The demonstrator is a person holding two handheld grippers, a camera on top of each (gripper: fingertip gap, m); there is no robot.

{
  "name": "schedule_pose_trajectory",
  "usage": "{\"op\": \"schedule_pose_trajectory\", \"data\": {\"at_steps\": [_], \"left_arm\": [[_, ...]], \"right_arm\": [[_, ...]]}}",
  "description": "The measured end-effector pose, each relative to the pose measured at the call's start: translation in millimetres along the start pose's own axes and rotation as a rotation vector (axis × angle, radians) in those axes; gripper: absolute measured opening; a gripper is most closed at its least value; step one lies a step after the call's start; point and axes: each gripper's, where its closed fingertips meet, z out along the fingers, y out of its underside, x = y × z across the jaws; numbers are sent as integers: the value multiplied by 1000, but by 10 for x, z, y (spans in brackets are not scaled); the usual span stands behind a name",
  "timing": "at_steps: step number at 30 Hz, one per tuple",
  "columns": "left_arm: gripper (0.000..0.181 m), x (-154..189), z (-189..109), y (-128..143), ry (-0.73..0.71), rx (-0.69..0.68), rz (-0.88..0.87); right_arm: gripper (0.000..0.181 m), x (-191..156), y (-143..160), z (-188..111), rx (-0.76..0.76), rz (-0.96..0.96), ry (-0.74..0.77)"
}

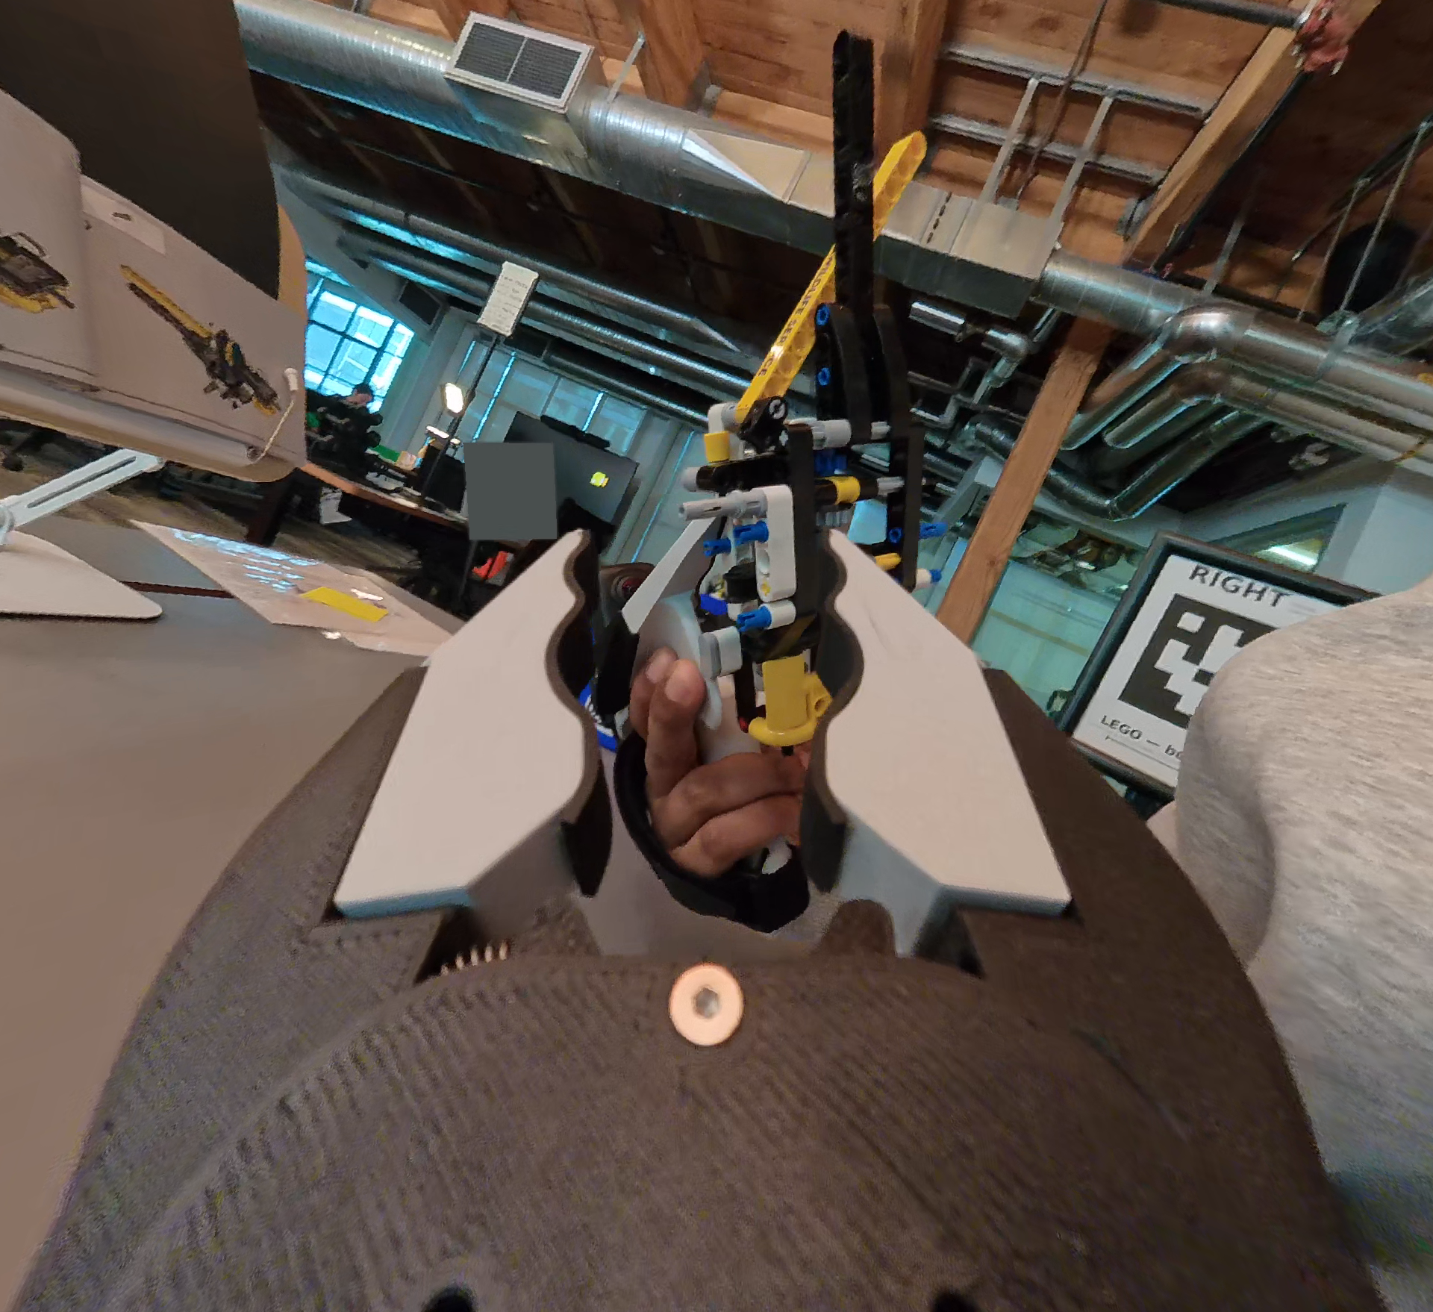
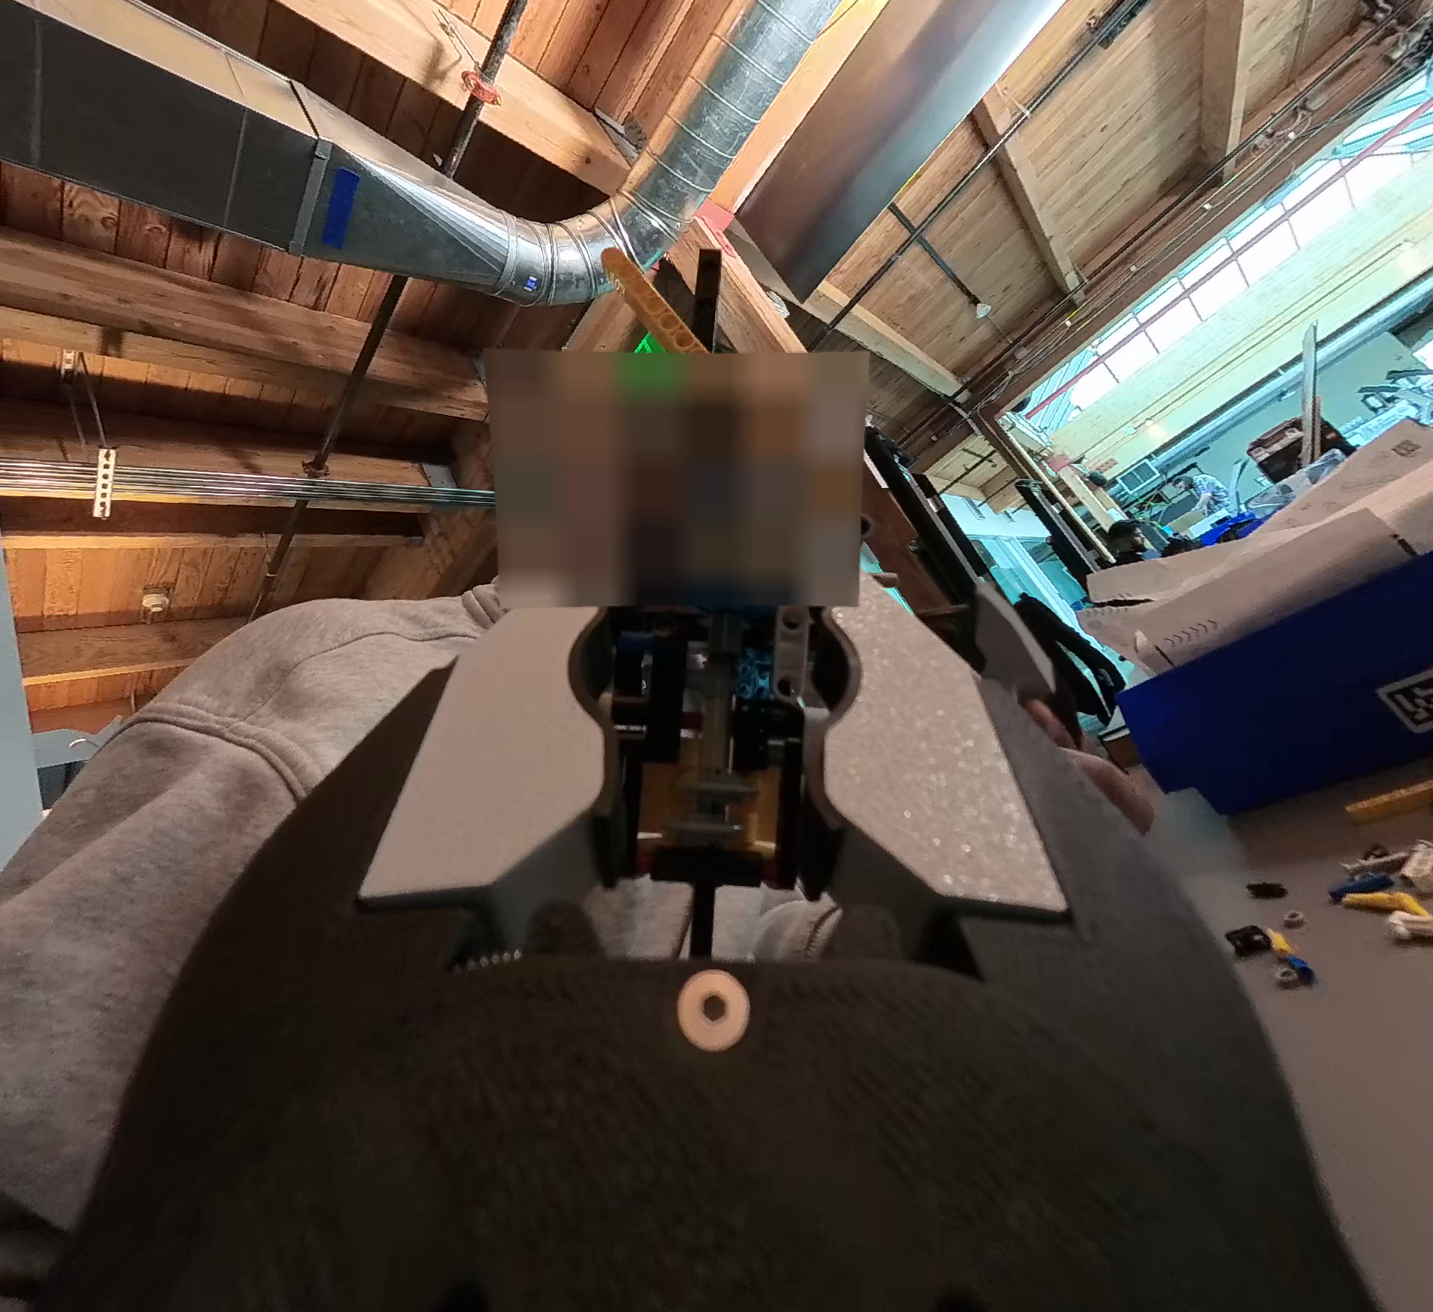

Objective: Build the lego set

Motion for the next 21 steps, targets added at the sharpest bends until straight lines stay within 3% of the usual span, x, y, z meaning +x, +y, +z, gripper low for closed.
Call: {"op": "schedule_pose_trajectory", "data": {"at_steps": [4,6,9,12,14,21], "left_arm": [[35,28,-34,-47,55,22,-85],[7,128,-49,-40,173,4,-214],[13,164,-76,-86,335,31,-504],[10,144,-108,-152,423,95,-684],[5,137,-93,-122,425,88,-710],[22,46,-69,-73,346,73,-688]], "right_arm": [[47,-15,14,10,-6,10,-10],[47,-24,32,22,-18,17,-15],[48,-40,62,43,-38,27,-25],[48,-44,86,59,-51,31,-28],[48,-47,84,58,-48,33,-31],[47,-55,98,74,-56,39,-39]]}}
